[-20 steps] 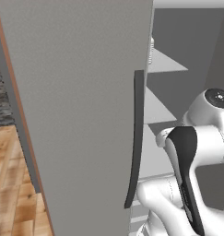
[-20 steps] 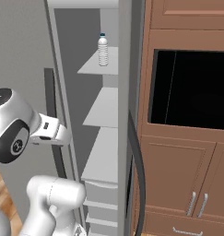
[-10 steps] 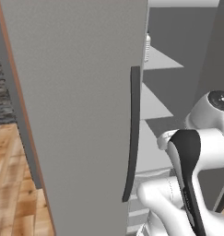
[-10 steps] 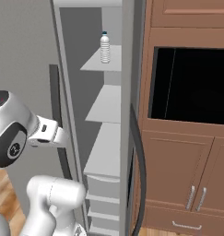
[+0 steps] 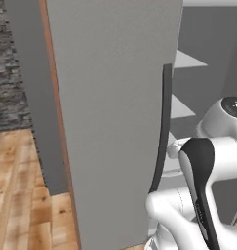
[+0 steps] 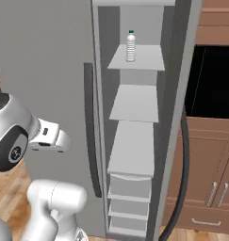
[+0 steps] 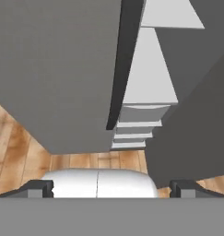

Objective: Take the bottled waters from the counter and place them in the freezer to freeze. Close the freezer door after placing the bottles.

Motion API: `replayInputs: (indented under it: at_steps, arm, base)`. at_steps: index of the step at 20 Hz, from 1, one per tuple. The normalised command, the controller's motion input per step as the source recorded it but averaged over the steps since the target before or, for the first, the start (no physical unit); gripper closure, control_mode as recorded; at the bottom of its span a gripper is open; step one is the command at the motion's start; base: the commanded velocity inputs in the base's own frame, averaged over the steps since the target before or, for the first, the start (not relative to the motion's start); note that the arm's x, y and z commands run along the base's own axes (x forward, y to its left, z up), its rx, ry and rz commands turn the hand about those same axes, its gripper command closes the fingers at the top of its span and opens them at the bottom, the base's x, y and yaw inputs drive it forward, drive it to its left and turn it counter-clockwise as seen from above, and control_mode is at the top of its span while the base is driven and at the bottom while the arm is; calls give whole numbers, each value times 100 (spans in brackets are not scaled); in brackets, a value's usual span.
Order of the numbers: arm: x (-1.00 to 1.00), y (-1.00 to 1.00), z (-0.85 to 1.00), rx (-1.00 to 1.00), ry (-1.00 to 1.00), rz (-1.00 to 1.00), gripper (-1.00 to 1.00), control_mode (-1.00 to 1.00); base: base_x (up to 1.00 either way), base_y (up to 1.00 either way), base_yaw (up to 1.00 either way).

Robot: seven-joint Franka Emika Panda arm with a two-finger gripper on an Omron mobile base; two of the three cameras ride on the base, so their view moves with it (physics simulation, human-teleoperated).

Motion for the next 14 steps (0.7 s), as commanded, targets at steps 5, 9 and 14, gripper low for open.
replayInputs:
  at_steps: [5,9,14]
  arm:
    - [0,0,0,0,0,0,-100,100]
    - [0,0,0,0,0,0,-100,100]
    - [0,0,0,0,0,0,-100,100]
  base:
    - [-34,62,-31]
    - [-33,56,-38]
    - [-41,53,-54]
